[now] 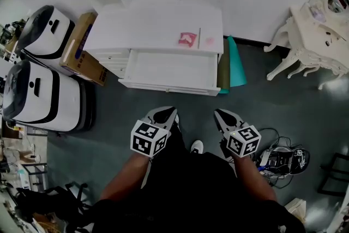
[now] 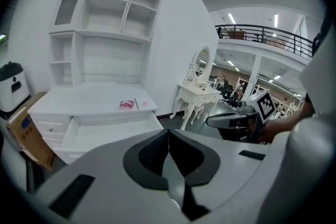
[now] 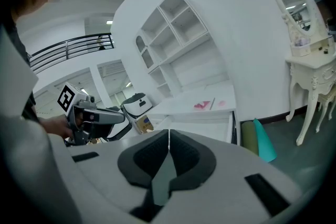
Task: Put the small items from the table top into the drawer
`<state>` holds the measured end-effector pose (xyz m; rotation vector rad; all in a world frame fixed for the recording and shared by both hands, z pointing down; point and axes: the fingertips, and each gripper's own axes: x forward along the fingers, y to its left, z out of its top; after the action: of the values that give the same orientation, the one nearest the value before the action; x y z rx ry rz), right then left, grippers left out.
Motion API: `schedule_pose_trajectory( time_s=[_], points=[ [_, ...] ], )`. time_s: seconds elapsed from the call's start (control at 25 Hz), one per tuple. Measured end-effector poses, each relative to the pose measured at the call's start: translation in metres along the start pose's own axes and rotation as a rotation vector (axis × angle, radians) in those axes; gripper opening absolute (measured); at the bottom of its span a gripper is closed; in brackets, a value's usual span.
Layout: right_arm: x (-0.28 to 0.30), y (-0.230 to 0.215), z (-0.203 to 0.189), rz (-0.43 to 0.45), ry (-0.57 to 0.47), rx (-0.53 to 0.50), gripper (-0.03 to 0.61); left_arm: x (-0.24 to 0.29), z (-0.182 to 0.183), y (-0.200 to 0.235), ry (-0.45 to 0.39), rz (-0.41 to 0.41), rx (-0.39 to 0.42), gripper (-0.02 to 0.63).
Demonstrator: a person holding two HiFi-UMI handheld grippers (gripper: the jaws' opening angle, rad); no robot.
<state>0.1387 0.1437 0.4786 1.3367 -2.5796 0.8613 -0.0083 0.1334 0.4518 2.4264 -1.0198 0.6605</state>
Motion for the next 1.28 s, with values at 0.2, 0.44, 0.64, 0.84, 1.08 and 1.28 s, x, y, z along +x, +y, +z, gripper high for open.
schedule_pose_trajectory(
  time_s=[0.2,0.44,0.64,0.84,1.08,1.28],
  points=[
    [0.020,-0.010,0.012,-0.018,0.004,-0.006,0.029,0.014,0.011,0.023,0.009,-0.006,-0.003,0.011],
    [0.061,-0.021,0.025,-0.048,0.023,0.000,0.029,0.033,0.023,0.062,0.031,-0.030,0.001,0.011],
    [0.106,-0.031,0.039,-0.081,0.053,-0.036,0.029,0.054,0.046,0.106,0.027,-0.048,0.005,0.011],
    [0.152,-0.040,0.062,-0.128,0.059,-0.057,0.029,0.076,0.065,0.153,0.038,-0.070,0.031,0.011],
    [0.202,-0.054,0.085,-0.200,0.071,-0.108,0.029,0.100,0.074,0.206,0.076,-0.099,0.035,0.011],
    [0.246,-0.070,0.096,-0.256,0.111,-0.201,0.029,0.118,0.078,0.237,0.099,-0.125,0.058,0.011]
  ],
)
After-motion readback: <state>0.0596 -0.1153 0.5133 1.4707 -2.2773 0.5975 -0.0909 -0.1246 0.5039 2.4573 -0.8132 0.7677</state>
